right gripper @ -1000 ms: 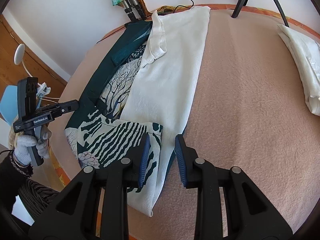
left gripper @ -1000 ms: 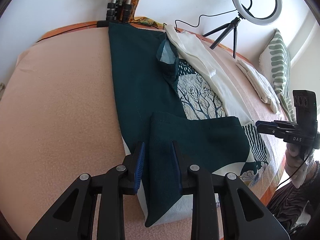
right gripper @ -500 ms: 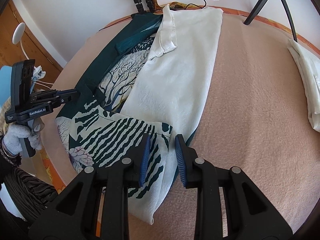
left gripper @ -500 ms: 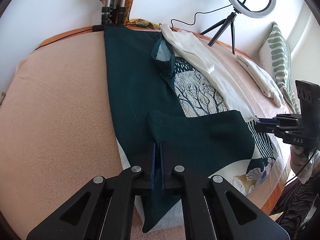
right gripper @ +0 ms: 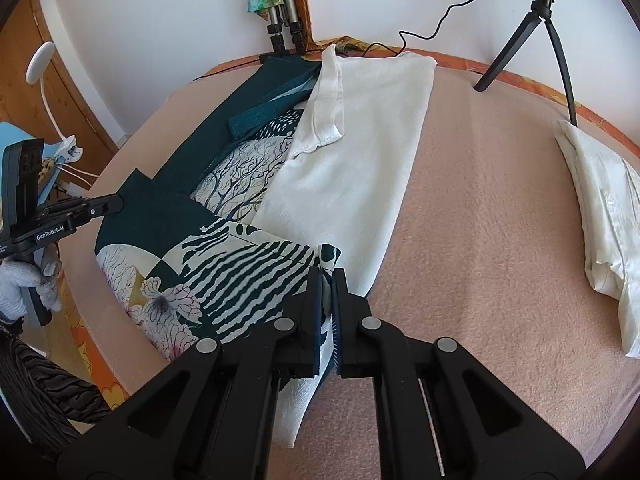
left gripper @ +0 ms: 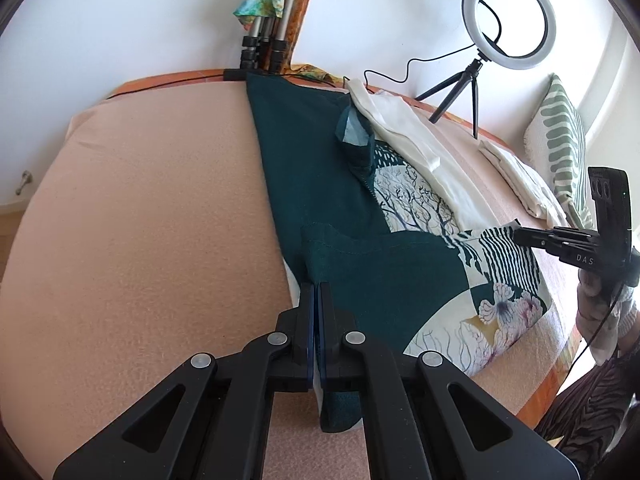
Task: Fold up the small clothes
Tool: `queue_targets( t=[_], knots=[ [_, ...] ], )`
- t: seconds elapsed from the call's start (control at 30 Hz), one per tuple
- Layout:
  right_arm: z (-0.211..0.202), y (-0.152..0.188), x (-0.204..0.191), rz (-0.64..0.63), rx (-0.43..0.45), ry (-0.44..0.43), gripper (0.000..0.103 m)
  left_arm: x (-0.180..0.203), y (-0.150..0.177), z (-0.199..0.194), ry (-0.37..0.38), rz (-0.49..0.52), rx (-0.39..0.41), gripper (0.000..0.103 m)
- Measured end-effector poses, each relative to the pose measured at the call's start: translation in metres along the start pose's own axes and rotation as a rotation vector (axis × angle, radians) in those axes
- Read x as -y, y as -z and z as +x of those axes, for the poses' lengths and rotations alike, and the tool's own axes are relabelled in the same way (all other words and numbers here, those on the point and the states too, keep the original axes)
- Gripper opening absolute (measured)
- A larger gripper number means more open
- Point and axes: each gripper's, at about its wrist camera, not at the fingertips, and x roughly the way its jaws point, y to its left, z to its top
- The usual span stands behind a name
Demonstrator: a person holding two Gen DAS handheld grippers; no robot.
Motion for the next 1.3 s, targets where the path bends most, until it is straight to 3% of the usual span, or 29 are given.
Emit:
queue_targets(
  t=[0.2, 0.37, 0.5, 0.67, 0.8, 0.93, 1.0, 1.03, 1.07, 1.2, 1.3],
  knots=[
    [0.009, -0.003, 0.012, 0.039, 0.001, 0.038, 0.006, -0.005, -0.003, 0.007, -0.035, -0.018, -0.024, 0.005],
    [0.005, -0.005, 0.031, 0.101, 0.003, 0.107, 0.006, -0.006, -0.010, -0.005, -0.054, -0.018, 0.015, 0.013],
    [-0.007, -0.005, 0.044, 0.169, 0.012, 0.034, 0.006, -0.005, -0.020, -0.011, -0.050, -0.017, 0.037, 0.013],
    [-0.017, 0.014, 0.043, 0.181, -0.040, -0.094, 0.006, 0.006, -0.024, -0.016, -0.040, 0.007, 0.052, 0.013],
    [-0.031, 0.031, 0.038, 0.171, -0.043, -0.115, 0.006, 0.010, -0.029, -0.016, -0.027, 0.001, 0.041, 0.013],
    [-0.045, 0.026, 0.037, 0.159, -0.011, -0.086, 0.006, 0.011, -0.047, -0.019, 0.008, -0.022, 0.034, 0.013],
    [-0.052, 0.017, 0.040, 0.165, 0.011, -0.074, 0.006, 0.015, -0.060, -0.022, 0.002, 0.003, 0.036, 0.020],
    [-0.055, 0.012, 0.043, 0.171, 0.022, -0.071, 0.007, 0.016, -0.068, -0.023, 0.000, 0.011, 0.041, 0.035],
    [-0.058, 0.006, 0.045, 0.176, 0.034, -0.069, 0.010, 0.016, -0.075, -0.025, -0.002, 0.015, 0.049, 0.052],
    [-0.065, -0.023, 0.051, 0.155, 0.081, -0.026, 0.041, 0.013, -0.109, -0.024, -0.023, 0.052, 0.077, 0.055],
    [-0.062, -0.049, 0.054, 0.127, 0.092, -0.012, 0.041, 0.004, -0.134, -0.014, -0.031, 0.051, 0.084, 0.055]
  ],
)
